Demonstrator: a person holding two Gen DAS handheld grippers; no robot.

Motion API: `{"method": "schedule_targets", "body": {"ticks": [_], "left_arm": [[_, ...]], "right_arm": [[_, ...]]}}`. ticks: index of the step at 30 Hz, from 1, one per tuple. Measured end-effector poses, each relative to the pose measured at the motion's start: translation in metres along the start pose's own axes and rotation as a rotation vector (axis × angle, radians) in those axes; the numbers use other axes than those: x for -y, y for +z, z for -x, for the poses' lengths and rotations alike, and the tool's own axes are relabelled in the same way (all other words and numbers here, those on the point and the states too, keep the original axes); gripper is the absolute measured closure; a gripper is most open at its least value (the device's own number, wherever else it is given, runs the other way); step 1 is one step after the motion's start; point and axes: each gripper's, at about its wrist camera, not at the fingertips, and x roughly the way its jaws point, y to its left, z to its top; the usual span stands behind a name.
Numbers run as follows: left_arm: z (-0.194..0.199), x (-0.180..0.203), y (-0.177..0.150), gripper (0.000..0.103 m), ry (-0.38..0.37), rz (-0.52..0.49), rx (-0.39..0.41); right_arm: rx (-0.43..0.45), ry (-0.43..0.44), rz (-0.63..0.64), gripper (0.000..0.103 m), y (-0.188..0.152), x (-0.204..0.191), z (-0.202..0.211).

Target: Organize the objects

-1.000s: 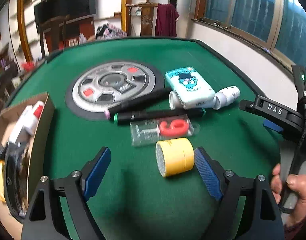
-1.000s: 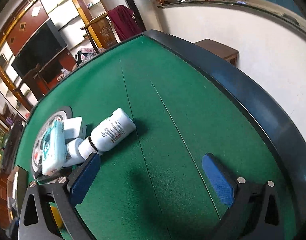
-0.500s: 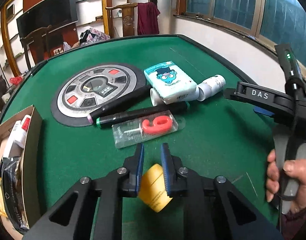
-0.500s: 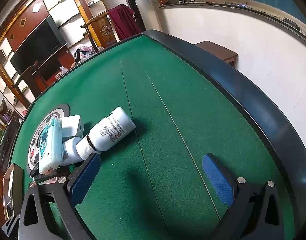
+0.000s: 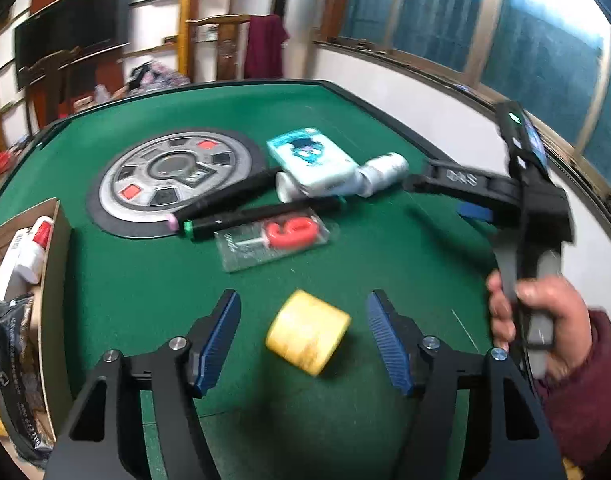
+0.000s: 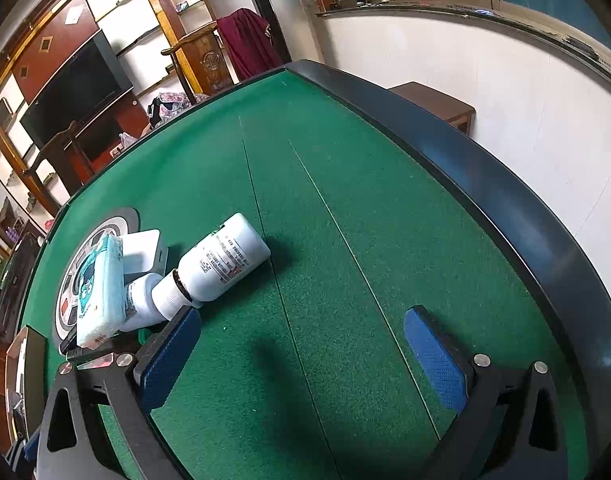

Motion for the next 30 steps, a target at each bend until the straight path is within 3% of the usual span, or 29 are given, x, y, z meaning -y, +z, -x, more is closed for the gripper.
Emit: {"method": "schedule_targets", "body": {"ticks": [4,6,8,10,16,20,26,30], "left_arm": [[-0.013,0.009,0.003,0.038,0.001,-0.050,-0.028],[-0.023,0.015,0.006,0.038,0.046,-0.083,-0.055],[-0.032,0.021,0.006,0.060,0.100,-0.105,-0.089],[-0.029,0.020,0.004,0.060,0.118,-0.097,-0.088],[0.010,-0.008,-0.003,0.060,0.092,0.081,-0.038],[0.038,-0.020,-0.008,0.060,0.075,0.153,-0.002],[0.066,-0.031,-0.022,0.060,0.074,0.209,0.037],[0.078,-0.041,-0.031,0.060,0.091,0.228,0.041]], "right_arm": [[0.000,-0.002,0.001,0.000,0.000,0.000,0.001],[0.000,-0.001,0.001,0.000,0.000,0.000,0.001],[0.004,0.007,-0.006,0.000,0.000,0.002,0.002],[0.018,0.030,-0.028,0.000,0.000,0.007,0.004],[0.010,0.062,-0.053,0.000,0.004,0.015,0.010],[0.120,0.123,0.034,0.000,0.012,-0.006,0.041],[-0.023,0.244,0.181,0.000,0.033,-0.065,0.029],[-0.083,0.190,0.313,0.000,0.035,-0.107,0.008]]}}
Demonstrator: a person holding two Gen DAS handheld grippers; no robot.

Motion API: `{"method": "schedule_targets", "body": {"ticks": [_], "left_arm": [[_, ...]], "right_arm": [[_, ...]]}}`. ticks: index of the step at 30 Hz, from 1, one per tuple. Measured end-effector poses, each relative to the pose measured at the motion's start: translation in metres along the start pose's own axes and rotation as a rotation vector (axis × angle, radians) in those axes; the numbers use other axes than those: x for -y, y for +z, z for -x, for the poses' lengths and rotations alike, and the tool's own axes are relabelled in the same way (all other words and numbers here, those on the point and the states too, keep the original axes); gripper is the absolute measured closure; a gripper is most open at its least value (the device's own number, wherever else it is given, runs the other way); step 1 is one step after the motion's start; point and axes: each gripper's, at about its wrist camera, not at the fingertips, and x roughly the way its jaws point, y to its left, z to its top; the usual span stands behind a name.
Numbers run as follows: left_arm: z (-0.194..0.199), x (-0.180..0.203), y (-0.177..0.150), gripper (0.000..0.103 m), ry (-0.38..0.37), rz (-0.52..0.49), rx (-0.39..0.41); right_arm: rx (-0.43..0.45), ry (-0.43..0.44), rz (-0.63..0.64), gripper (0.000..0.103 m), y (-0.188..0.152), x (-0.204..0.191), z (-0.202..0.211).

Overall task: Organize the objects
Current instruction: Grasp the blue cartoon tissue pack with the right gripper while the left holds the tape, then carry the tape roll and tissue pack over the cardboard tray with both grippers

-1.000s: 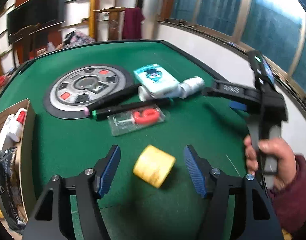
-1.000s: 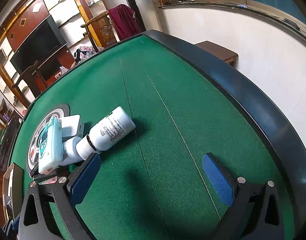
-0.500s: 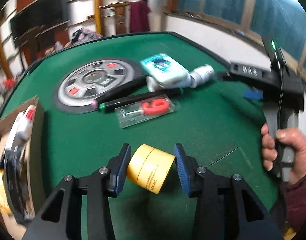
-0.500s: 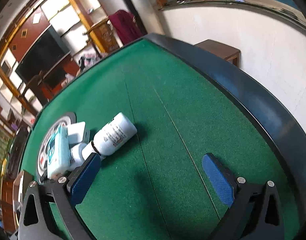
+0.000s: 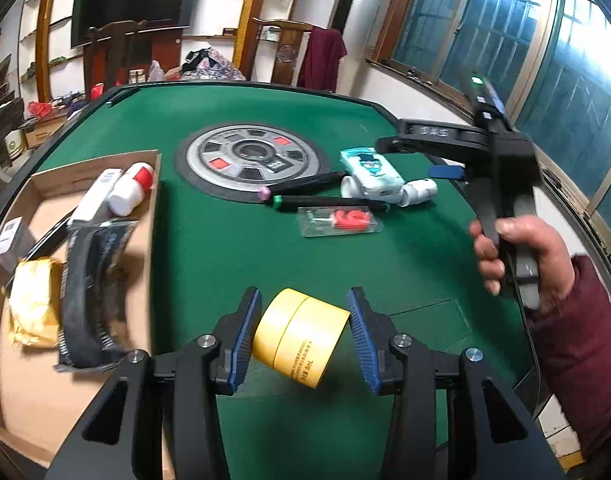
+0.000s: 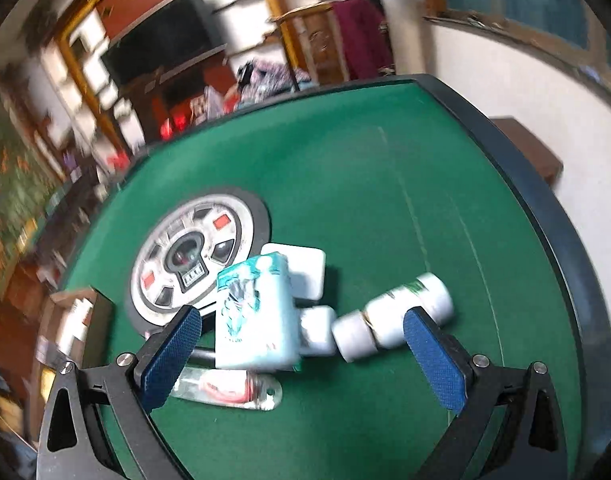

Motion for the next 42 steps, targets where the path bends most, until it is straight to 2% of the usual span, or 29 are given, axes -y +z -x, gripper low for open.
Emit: {"method": "schedule_targets", "body": {"ticks": [2,6,12,15,16,20,30,37,42], "left_arm": [[0.004,-0.009,-0.003,0.060,0.009,0.013,0.004],[0.010,-0.031,-0.006,0.060,0.004,0.073,0.007],[0.017,-0.045,-0.011,0.059,0.010,0.107,0.015],[0.018,-0.045,-0.011,0.060,0.002,0.111,0.015],[0.018,-0.045,-0.011,0.060,0.000,0.109,0.014],[0.020,-0.044,-0.011,0.060,-0.003,0.107,0.017],[0.024,-0.042,-0.014,0.060,-0.016,0.114,0.027],[0.035,-0.039,-0.017,0.060,-0.011,0.108,0.048],[0.052,-0.052,-0.018,0.060,0.011,0.130,0.082]], "right_arm": [[-0.035,-0.025,0.059,0.000,0.005,-0.012,-0.011],[-0.091,-0.145,0.204,0.004,0.005,-0.041,-0.032],[-0.136,-0.173,0.200,0.013,0.004,-0.048,-0.044],[-0.158,-0.172,0.193,0.028,0.004,-0.050,-0.050],[-0.162,-0.177,0.192,0.038,0.004,-0.053,-0.053],[-0.169,-0.152,0.186,0.048,0.003,-0.053,-0.050],[-0.133,-0.082,0.153,0.049,-0.003,-0.046,-0.021],[-0.118,-0.084,0.172,0.049,-0.015,-0.049,-0.004],[-0.112,-0.086,0.186,0.049,-0.022,-0.056,0.003]]}}
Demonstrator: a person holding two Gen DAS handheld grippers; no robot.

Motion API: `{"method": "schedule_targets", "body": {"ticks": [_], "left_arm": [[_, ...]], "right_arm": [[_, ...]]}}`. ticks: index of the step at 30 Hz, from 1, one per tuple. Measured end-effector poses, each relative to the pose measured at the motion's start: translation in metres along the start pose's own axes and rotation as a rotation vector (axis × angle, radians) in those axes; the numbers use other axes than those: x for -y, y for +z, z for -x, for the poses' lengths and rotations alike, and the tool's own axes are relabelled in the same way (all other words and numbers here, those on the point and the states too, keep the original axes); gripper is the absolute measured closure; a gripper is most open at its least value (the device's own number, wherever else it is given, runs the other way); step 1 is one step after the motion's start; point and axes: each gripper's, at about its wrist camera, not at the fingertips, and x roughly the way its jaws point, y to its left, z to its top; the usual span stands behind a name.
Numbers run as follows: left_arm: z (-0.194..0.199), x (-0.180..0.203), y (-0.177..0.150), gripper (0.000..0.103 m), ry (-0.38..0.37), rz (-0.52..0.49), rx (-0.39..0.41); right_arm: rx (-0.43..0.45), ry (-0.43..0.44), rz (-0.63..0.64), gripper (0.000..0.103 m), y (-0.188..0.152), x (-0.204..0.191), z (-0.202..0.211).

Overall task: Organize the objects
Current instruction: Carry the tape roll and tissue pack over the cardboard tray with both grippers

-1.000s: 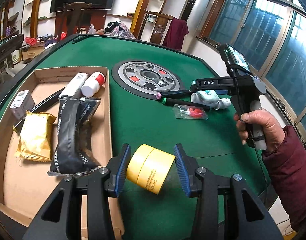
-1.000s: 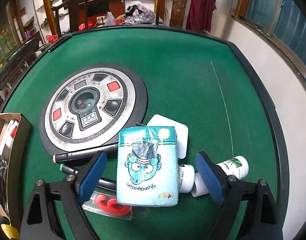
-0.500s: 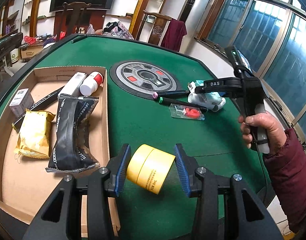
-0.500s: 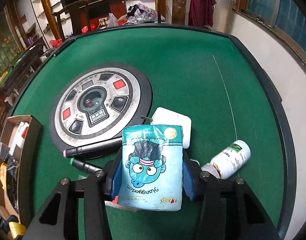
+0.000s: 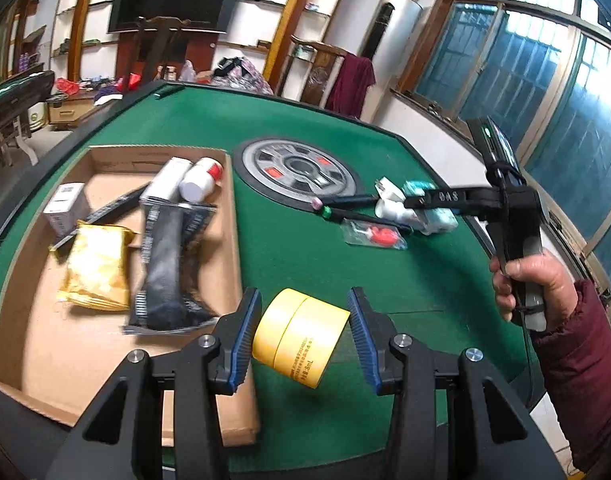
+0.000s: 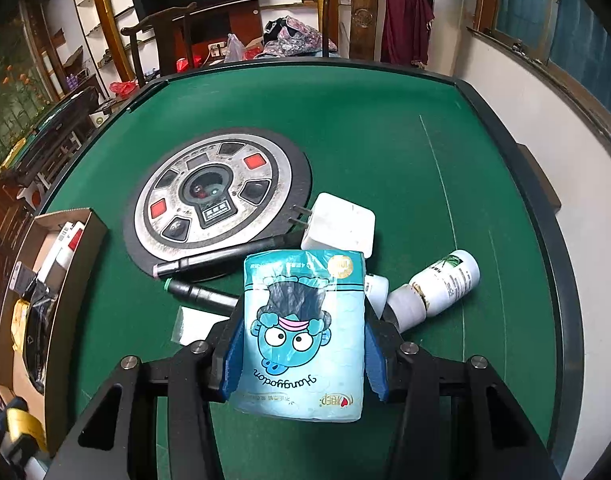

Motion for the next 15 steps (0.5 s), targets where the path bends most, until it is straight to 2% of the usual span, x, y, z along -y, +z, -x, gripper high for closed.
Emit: {"method": "schedule_targets", "body": {"ticks": [9,15], "left_arm": [[0.039,-0.069,0.006,0.059,0.119,0.127,0.077],[0.052,-0.114,-0.005,0.059,0.184,0.200,0.074]], "right_arm": [[0.007,-0.005,0.035,0.049,-0.004,-0.018,0.009],[0.018,-0.007,0.087,0.049,-0.006,-0.043,0.017]]}}
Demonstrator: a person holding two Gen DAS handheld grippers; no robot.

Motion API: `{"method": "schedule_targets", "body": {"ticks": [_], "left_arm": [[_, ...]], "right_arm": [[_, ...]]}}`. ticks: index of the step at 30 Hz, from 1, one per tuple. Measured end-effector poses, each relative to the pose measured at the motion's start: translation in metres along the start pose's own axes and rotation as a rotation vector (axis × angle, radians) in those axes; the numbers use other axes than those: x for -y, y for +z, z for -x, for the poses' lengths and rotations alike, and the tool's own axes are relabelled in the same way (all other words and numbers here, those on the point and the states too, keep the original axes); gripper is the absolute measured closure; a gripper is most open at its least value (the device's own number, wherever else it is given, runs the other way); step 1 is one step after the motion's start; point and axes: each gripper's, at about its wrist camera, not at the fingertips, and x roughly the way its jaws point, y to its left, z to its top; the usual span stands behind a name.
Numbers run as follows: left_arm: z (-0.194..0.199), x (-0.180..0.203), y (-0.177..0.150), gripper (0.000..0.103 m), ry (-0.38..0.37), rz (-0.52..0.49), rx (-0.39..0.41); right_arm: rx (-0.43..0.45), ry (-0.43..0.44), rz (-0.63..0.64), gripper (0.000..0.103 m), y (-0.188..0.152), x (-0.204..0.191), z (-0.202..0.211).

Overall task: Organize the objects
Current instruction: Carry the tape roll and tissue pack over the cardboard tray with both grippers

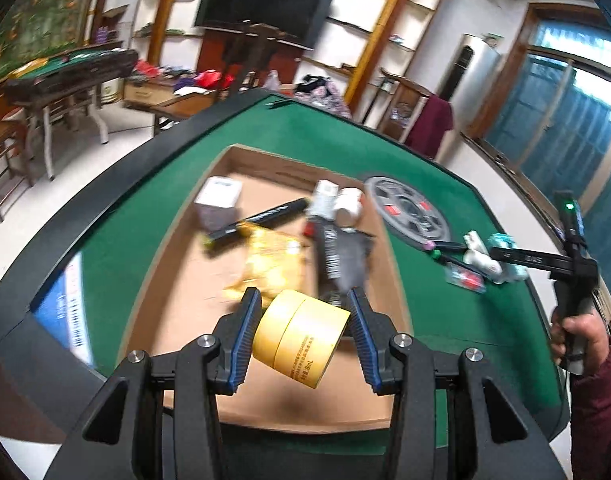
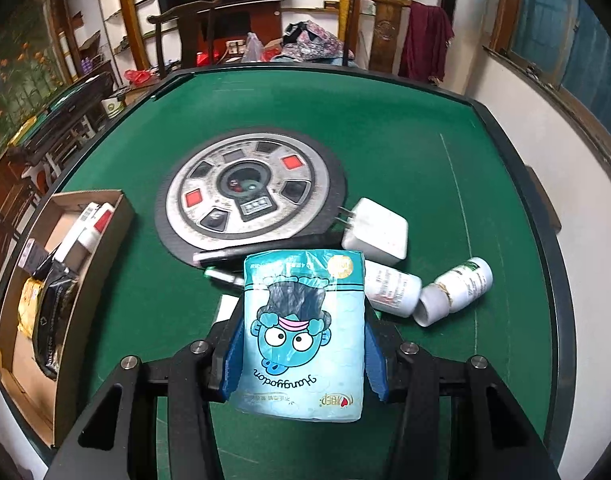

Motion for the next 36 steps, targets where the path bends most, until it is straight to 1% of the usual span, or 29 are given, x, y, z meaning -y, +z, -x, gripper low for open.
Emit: {"method": "schedule_targets", "body": {"ticks": [7,11,17,21,27,30,33,36], "left_arm": [[0.000,-0.033,-0.003,0.059,0.033,0.047,-0.011],[0.000,-0.039,0.001,0.059,0.039,0.040,-0.007],[-0.005,-0.043,0.003,0.059,0.031,0.029,-0.012],[-0.006,-0.046,0.003,0.059,0.021,0.032,-0.018],[-0.010,-0.051,0.002,0.059,0.025,0.019,-0.030],[-0.013,-0.053,0.003,0.059,0.029,0.015,-0.035],[-0.014,-0.055,0.007,0.059,0.020,0.014,-0.035],[-0.013,-0.054,0.018,0.059,-0.007,0.008,-0.025]], "right_arm": [[0.012,-0.015,0.088,0.049,0.002,-0.041,0.004],[0.015,-0.012,0.137,0.049,0.004,-0.065,0.004],[0.016,0.020,0.193,0.049,0.004,-0.104,0.006],[0.013,0.084,0.217,0.049,0.002,-0.131,0.010],[-0.011,0.236,0.268,0.049,-0.003,-0.183,0.015],[-0.022,0.287,0.293,0.049,-0.009,-0.205,0.017],[-0.017,0.314,0.313,0.049,-0.014,-0.218,0.020],[-0.008,0.319,0.315,0.049,-0.009,-0.220,0.022]]}}
